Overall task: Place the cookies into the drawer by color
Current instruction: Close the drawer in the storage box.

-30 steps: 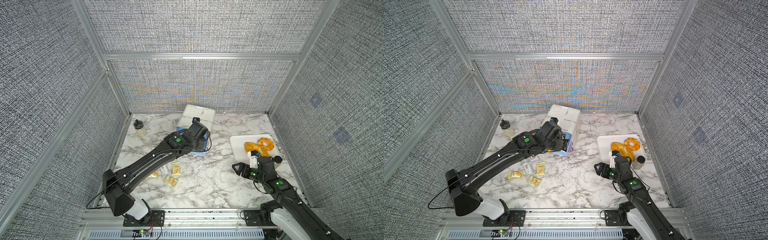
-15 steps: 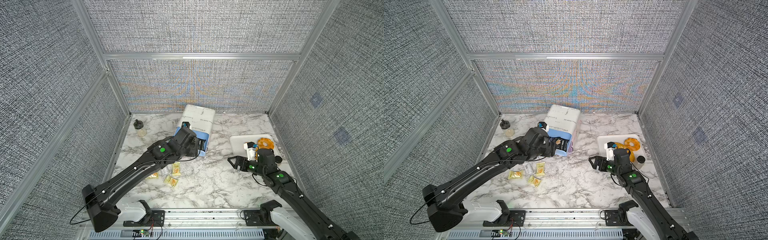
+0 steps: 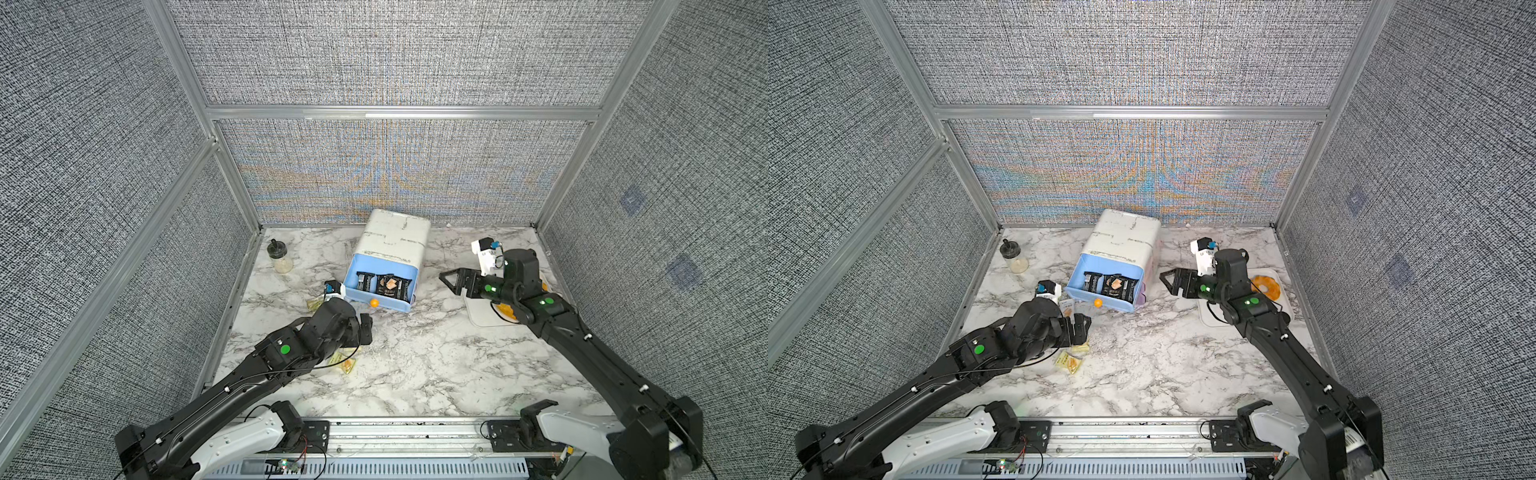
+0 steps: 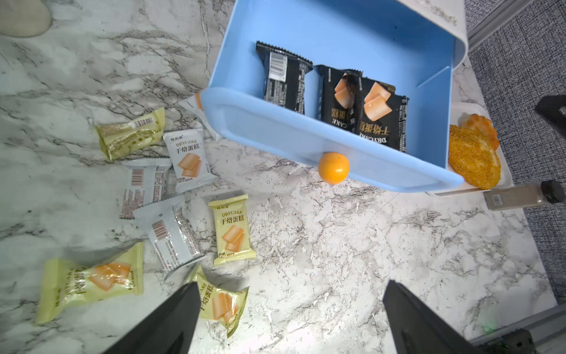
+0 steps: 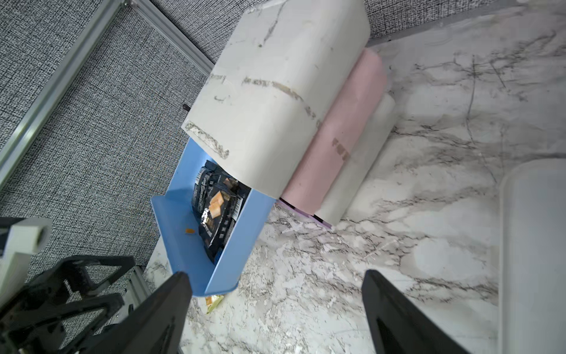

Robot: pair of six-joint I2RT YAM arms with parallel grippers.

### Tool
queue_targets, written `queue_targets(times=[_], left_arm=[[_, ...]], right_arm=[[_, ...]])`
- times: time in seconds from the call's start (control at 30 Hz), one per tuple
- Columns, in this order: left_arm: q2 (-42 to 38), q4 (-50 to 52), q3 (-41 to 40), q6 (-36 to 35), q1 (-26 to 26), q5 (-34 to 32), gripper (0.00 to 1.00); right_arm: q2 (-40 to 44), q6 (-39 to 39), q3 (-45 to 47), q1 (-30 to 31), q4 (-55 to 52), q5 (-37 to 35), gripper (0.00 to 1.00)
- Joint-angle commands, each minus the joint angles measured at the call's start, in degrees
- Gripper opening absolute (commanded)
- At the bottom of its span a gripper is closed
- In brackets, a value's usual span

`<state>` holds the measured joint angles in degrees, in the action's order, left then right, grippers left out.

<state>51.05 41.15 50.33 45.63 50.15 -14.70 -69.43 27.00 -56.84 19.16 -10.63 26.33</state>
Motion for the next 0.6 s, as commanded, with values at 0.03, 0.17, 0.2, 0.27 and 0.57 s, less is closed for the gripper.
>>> queue_targets(times=[0.03,0.17,0.2,0.27,0.57], left_arm=[[-2.0,-6.3,-4.0,2.8,-1.3,3.9,0.83],[-2.7,-10.2,-7.5,4.3,-3.9,6.7,0.63],[-2.7,-11.2,-8.4,4.6,-4.7,7.5,0.59],[-2.5,-14.1,-10.1,5.4,-6.3,9.4,0.5],[2.2,-26.5,-12.8,7.6,-10.7,17.9,0.13]], right_arm=[[-6.6,-1.2,-8.0,1.4,0.8,3.4,0.83],[-13.4,-1.3,-15.9,3.4,0.1,4.5,0.74],[-15.2,-1.4,-18.0,3.9,-0.1,4.7,0.72],[-18.4,-1.6,-22.0,4.8,-1.0,5.0,0.68],[-31.8,-3.1,-36.1,6.0,-6.1,6.1,0.49]])
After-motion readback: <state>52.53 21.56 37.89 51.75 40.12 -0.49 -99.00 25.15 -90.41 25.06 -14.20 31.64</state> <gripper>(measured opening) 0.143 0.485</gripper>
